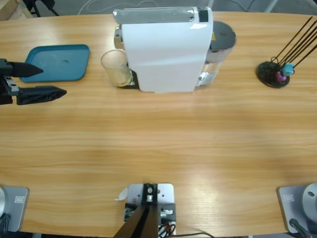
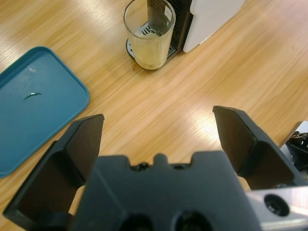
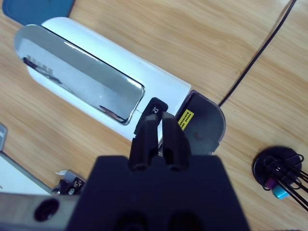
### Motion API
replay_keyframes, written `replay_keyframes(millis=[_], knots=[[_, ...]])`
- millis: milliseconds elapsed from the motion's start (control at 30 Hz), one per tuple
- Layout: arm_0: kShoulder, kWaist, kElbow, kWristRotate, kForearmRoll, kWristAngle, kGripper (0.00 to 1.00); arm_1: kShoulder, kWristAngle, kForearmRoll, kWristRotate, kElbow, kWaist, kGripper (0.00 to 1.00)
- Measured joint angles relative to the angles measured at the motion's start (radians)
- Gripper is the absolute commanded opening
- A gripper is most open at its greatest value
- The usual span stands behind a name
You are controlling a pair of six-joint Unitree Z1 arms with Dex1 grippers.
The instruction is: Pour coffee
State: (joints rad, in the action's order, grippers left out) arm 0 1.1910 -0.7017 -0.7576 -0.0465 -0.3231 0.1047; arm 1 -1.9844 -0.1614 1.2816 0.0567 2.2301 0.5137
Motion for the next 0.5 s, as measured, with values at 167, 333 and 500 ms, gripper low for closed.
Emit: replay_keyframes(millis=[167, 333, 500], knots=[[0.000, 0.000, 0.018, 0.000, 0.001, -0.001, 1.000, -0.024, 0.000, 0.000, 0.000, 0.007, 0.000, 0.000], [0.006, 0.000, 0.029, 0.000, 0.014, -0.007, 1.000, -0.033, 0.000, 0.000, 0.000, 0.019, 0.000, 0.000], [0.020, 0.000, 0.030, 0.000, 0.030, -0.010, 1.000, -0.036, 0.023, 0.000, 0.000, 0.019, 0.000, 0.000]])
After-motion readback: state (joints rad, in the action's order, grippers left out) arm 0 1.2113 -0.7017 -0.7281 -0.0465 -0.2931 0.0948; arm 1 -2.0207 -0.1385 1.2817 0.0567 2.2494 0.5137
